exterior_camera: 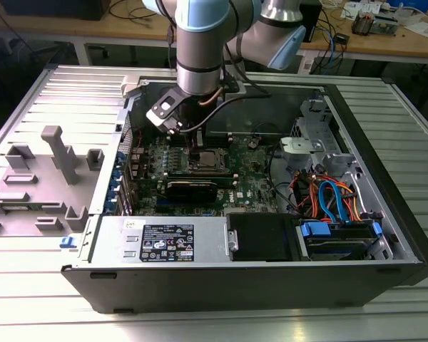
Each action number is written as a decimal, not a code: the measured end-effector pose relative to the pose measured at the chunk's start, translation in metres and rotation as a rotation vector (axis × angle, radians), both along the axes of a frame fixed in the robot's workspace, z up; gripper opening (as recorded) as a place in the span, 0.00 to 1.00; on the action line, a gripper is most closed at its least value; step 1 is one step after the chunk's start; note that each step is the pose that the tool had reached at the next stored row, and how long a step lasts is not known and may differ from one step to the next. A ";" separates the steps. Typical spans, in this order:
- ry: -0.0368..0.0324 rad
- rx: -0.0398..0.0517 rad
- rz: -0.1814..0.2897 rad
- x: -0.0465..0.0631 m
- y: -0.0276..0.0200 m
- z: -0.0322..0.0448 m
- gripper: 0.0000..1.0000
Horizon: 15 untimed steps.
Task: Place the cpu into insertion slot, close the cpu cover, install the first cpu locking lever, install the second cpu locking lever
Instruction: 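Close the cpu cover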
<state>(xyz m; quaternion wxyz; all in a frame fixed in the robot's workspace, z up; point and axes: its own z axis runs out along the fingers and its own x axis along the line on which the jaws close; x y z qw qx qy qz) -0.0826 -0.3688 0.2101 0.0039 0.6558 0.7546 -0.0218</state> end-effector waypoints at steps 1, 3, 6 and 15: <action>0.0000 -0.0011 0.000 0.000 0.0000 0.0004 0.11; 0.0000 -0.0044 0.000 0.001 0.0002 0.0006 0.11; 0.0019 -0.0065 0.000 0.011 0.0003 0.0006 0.11; 0.0043 -0.0088 -0.002 0.027 0.0009 0.0006 0.11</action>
